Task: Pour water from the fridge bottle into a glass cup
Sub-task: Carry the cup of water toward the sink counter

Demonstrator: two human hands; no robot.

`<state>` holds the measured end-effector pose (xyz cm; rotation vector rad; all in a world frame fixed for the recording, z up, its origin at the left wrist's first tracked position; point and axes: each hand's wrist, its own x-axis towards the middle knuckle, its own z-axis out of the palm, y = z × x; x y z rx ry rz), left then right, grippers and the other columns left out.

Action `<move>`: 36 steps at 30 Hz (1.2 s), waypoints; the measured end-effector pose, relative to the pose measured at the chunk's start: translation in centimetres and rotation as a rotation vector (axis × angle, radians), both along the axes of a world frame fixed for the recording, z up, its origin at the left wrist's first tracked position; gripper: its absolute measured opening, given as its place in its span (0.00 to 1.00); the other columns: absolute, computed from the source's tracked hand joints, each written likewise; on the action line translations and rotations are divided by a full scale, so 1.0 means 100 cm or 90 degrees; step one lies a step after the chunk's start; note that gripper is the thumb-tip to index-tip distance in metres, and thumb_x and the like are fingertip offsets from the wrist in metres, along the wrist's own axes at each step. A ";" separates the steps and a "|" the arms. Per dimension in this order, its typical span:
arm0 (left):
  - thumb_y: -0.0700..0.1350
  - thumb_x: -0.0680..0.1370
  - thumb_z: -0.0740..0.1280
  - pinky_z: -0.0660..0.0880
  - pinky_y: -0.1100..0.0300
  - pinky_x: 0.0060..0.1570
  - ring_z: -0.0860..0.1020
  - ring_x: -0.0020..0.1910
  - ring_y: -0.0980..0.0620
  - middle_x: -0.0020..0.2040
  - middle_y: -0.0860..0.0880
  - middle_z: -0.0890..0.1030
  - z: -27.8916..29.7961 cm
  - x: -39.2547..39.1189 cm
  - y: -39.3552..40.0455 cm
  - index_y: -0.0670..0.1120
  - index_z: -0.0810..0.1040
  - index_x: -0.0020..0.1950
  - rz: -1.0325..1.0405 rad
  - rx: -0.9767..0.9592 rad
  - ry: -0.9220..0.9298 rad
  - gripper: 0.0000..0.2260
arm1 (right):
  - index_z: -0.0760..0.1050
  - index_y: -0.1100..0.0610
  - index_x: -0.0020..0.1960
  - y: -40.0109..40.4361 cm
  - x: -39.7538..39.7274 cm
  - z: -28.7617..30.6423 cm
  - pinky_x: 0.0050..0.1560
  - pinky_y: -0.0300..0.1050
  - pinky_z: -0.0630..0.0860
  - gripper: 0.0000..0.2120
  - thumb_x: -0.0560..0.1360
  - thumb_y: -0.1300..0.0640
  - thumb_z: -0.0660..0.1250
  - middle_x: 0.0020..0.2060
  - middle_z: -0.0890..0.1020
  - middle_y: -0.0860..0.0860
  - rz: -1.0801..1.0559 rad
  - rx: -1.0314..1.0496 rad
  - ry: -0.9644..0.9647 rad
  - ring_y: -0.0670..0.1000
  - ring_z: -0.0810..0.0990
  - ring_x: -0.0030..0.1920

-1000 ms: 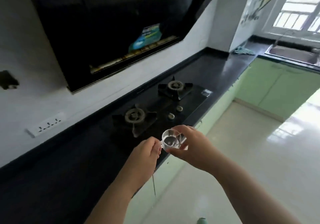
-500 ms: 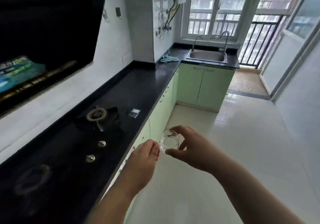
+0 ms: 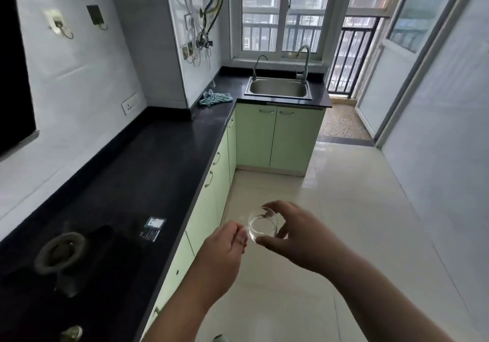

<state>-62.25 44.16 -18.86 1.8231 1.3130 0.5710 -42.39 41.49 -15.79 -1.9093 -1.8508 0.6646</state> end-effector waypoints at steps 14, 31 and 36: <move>0.56 0.86 0.55 0.78 0.52 0.47 0.78 0.44 0.50 0.44 0.51 0.78 0.012 0.041 0.287 0.54 0.74 0.45 -0.034 -0.001 0.035 0.14 | 0.70 0.40 0.71 0.276 0.041 -0.001 0.47 0.38 0.79 0.31 0.71 0.36 0.74 0.62 0.76 0.37 -0.045 0.026 0.043 0.39 0.83 0.43; 0.53 0.87 0.57 0.80 0.48 0.52 0.81 0.45 0.52 0.44 0.51 0.81 -0.002 0.102 0.552 0.51 0.77 0.45 0.361 -0.021 -0.028 0.15 | 0.70 0.39 0.70 0.658 0.084 -0.004 0.53 0.37 0.75 0.30 0.71 0.37 0.75 0.61 0.76 0.36 0.310 -0.004 0.026 0.38 0.79 0.52; 0.52 0.86 0.57 0.81 0.49 0.53 0.82 0.47 0.52 0.45 0.51 0.82 -0.012 0.082 0.612 0.51 0.78 0.46 0.446 -0.041 -0.014 0.14 | 0.69 0.40 0.69 0.739 0.050 -0.020 0.55 0.38 0.76 0.29 0.72 0.39 0.75 0.61 0.76 0.38 0.376 -0.019 0.039 0.41 0.79 0.54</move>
